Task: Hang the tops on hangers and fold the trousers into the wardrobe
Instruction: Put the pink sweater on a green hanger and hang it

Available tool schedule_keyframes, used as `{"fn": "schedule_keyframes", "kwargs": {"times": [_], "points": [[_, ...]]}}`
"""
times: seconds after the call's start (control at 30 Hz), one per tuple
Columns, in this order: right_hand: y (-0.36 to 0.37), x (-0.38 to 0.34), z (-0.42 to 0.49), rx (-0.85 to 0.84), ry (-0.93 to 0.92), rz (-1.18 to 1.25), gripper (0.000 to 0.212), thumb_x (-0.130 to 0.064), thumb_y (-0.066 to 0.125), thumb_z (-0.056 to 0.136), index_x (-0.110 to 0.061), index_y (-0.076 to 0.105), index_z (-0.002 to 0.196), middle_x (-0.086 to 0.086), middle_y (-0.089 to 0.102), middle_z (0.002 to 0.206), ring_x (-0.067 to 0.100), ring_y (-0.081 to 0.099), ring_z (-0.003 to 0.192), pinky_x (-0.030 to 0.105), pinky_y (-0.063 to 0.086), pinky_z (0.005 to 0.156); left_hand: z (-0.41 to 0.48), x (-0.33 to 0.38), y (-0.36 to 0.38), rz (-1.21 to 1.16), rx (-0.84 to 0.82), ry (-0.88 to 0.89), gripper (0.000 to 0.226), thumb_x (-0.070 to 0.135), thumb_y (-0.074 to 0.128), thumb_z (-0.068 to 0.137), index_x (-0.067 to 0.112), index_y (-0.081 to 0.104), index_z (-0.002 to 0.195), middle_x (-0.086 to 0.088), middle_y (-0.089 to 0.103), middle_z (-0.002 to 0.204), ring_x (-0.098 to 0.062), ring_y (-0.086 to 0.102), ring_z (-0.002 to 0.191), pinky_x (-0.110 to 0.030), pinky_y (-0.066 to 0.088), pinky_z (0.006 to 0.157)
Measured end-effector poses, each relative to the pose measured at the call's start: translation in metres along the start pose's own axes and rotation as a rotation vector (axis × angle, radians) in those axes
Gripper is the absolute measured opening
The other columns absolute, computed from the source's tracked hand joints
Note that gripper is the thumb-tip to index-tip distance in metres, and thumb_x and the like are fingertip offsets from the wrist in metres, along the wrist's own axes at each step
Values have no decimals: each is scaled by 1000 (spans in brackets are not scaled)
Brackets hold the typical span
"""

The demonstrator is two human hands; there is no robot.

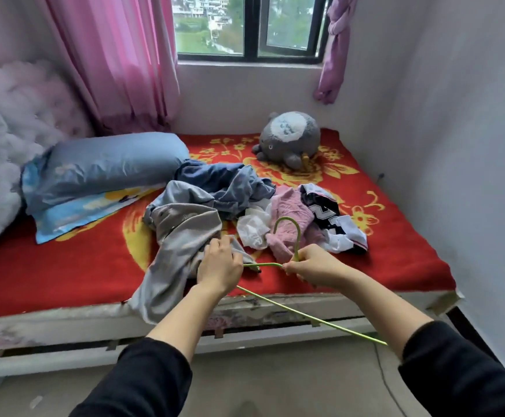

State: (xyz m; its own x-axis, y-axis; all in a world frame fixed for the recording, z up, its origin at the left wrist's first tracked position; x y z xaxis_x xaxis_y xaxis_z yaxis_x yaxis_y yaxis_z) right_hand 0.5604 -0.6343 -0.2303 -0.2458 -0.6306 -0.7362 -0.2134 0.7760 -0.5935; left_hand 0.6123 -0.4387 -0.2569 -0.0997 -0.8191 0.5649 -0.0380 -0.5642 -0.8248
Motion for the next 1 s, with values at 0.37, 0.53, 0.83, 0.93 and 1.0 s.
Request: {"fn": "schedule_keyframes", "kwargs": {"times": [0.37, 0.53, 0.83, 0.93, 1.0], "points": [[-81, 98, 118, 169, 356, 183, 20, -14, 61, 88, -12, 51, 71, 6, 48, 60, 12, 39, 45, 20, 31, 38, 153, 22, 136, 2, -343, -78, 35, 18, 43, 91, 5, 46, 123, -23, 49, 126, -37, 43, 120, -42, 36, 100], [-118, 130, 175, 235, 419, 317, 31, -11, 59, 90, -13, 46, 62, 4, 43, 52, 13, 36, 40, 20, 26, 39, 205, 25, 186, 6, -419, -132, 33, 20, 42, 91, 4, 48, 119, -23, 49, 126, -38, 44, 120, -42, 36, 100], [-163, 181, 330, 158, 355, 156, 39, -4, 55, 85, -13, 37, 53, 8, 35, 53, 19, 34, 52, 33, 29, 54, 305, 11, 280, -149, -411, -525, 41, 28, 48, 92, 7, 49, 127, -19, 53, 129, -36, 50, 118, -41, 42, 98], [-171, 199, 384, 126, 324, 61, 26, -12, 57, 88, -11, 39, 69, 4, 42, 62, 21, 40, 63, 31, 29, 63, 324, 7, 310, -126, -405, -632, 47, 29, 53, 91, 5, 47, 131, -21, 50, 133, -38, 46, 123, -41, 37, 103], [-171, 207, 418, 118, 294, 0, 22, -17, 57, 90, -12, 39, 79, 1, 45, 69, 23, 44, 71, 32, 28, 63, 334, 3, 328, -148, -369, -717, 58, 31, 57, 90, 2, 40, 137, -22, 45, 139, -40, 40, 128, -42, 33, 106]]}}
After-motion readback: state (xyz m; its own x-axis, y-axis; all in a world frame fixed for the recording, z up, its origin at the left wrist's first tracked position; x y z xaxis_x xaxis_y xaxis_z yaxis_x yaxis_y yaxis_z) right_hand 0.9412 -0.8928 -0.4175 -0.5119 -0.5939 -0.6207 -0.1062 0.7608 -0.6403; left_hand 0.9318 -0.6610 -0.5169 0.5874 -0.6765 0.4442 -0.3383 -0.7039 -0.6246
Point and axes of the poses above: each hand's wrist, its own z-axis towards the middle knuckle, its own y-axis out of the palm, x = y × z, the point moved 5 cm from there along z, towards the middle knuckle
